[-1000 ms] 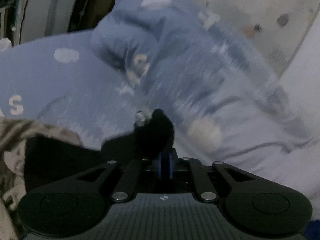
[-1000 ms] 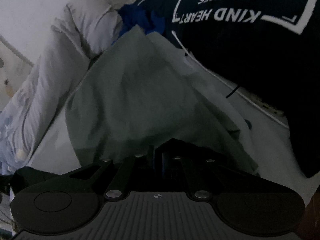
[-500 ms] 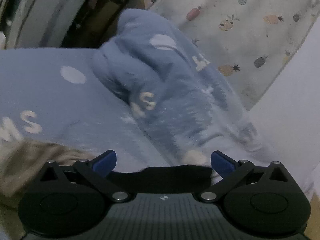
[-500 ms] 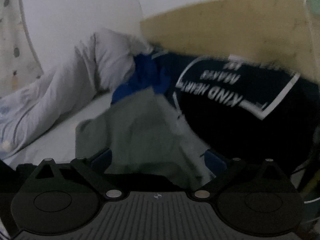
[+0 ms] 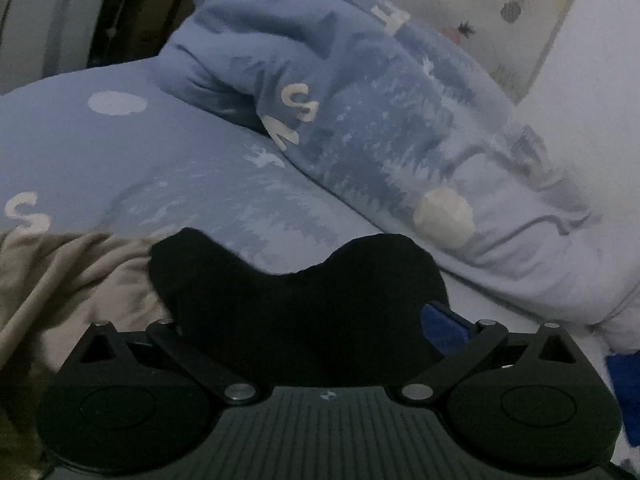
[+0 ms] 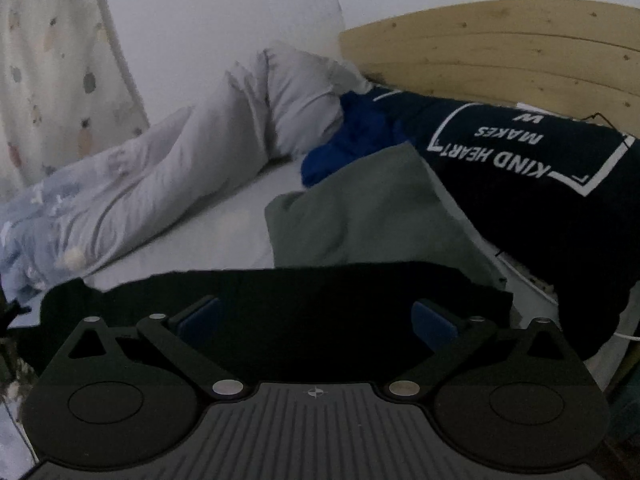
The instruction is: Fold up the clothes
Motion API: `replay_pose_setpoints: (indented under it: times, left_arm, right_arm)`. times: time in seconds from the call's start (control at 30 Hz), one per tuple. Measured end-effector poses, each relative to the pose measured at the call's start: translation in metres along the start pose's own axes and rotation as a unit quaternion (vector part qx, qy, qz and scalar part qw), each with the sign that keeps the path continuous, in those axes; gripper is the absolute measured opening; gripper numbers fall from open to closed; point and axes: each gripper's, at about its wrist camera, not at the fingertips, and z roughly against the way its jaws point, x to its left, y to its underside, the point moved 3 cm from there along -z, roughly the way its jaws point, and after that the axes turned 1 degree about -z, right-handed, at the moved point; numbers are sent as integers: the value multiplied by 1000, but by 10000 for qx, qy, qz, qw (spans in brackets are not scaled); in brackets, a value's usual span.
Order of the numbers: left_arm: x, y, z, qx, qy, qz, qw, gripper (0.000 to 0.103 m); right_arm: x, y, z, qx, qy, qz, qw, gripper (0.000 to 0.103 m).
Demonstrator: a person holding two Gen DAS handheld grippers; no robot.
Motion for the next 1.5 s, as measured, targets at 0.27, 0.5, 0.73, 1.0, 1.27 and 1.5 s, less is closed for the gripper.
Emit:
replay_pose_setpoints:
  times: [0.27, 0.5, 0.73, 1.0, 1.27, 1.5]
  left_arm:
    - [-26, 12, -9, -257, 50, -683, 9973, 67]
    - [-32, 24, -36, 259, -308, -1025, 9939, 63]
    - [-41, 19, 10, -553, -240, -897, 9941, 8]
    - [-39, 0, 66, -914, -233, -769, 9926, 9]
    - [28, -14, 93, -678, -1377, -55, 9881, 66]
    - [-1, -19, 99, -852, 720, -37, 9938, 93]
  right_arm:
    - [27, -2, -14, 61, -111, 152, 9998, 102]
    - [37, 7, -25, 225, -268, 216, 9992, 102]
    - [32, 8, -23, 192, -251, 102, 9994, 102]
    - [25, 8, -18, 159, -330, 22, 9993, 102]
    - [18, 10, -16, 163, -370, -23, 9992, 102]
    - [23, 13, -17, 206, -398, 18, 9990, 102]
